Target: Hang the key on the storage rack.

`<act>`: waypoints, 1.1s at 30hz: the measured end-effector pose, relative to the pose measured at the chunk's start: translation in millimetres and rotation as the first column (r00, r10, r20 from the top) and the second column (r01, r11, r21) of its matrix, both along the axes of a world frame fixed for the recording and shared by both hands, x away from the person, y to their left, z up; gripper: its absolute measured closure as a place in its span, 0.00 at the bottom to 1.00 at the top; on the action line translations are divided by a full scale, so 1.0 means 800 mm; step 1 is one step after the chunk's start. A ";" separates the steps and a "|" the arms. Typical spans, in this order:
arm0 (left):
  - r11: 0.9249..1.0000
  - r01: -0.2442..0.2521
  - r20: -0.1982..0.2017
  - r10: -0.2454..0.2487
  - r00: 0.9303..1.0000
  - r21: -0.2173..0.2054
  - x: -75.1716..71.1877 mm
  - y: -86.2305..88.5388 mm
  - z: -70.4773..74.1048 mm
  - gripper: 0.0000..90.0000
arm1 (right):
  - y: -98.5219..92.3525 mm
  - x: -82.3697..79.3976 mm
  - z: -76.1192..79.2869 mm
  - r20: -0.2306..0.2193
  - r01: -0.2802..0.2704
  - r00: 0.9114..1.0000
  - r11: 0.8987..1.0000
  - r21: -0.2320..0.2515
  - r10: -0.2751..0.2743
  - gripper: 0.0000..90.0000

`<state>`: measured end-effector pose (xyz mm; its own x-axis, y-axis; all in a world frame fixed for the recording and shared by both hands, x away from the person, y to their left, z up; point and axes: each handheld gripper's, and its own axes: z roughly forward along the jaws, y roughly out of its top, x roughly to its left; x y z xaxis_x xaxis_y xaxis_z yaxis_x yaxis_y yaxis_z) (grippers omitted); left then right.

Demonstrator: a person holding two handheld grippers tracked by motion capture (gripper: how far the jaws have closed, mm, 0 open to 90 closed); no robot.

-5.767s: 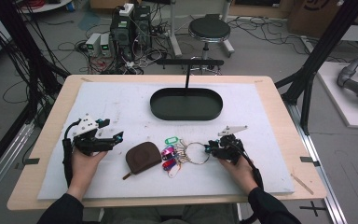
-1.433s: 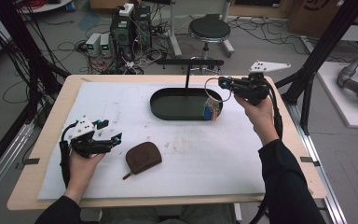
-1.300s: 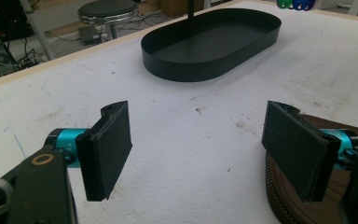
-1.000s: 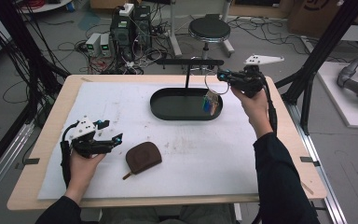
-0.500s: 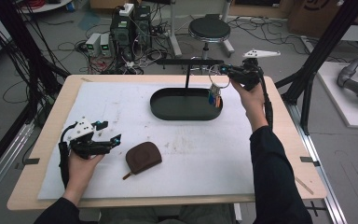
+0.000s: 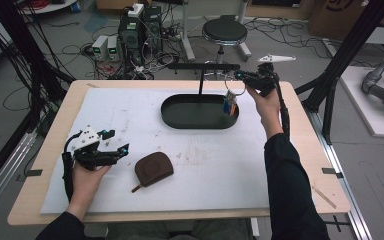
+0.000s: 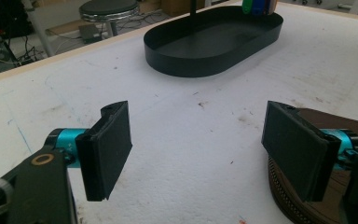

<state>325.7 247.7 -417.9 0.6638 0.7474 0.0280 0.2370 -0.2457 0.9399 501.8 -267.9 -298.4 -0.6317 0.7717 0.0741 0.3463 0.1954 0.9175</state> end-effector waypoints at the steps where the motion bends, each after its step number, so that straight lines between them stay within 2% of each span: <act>1: 1.000 0.001 0.000 -0.001 1.000 0.000 0.000 0.000 0.000 0.27 | 0.000 0.001 -0.001 0.000 0.004 1.000 1.000 0.004 -0.004 0.97; 9: 1.000 -0.003 -0.003 0.003 1.000 0.001 -0.001 0.000 -0.001 0.27 | -0.009 0.010 -0.008 -0.014 0.025 1.000 1.000 0.017 -0.024 0.97; 23: 1.000 -0.005 -0.004 0.005 1.000 -0.001 -0.001 0.002 -0.002 0.27 | -0.013 0.019 -0.016 -0.012 0.018 1.000 0.999 0.037 -0.017 0.97; 33: 1.000 -0.007 -0.010 0.007 1.000 -0.003 0.000 0.003 -0.003 0.27 | -0.015 0.023 -0.020 -0.011 0.013 1.000 0.999 0.034 -0.013 0.97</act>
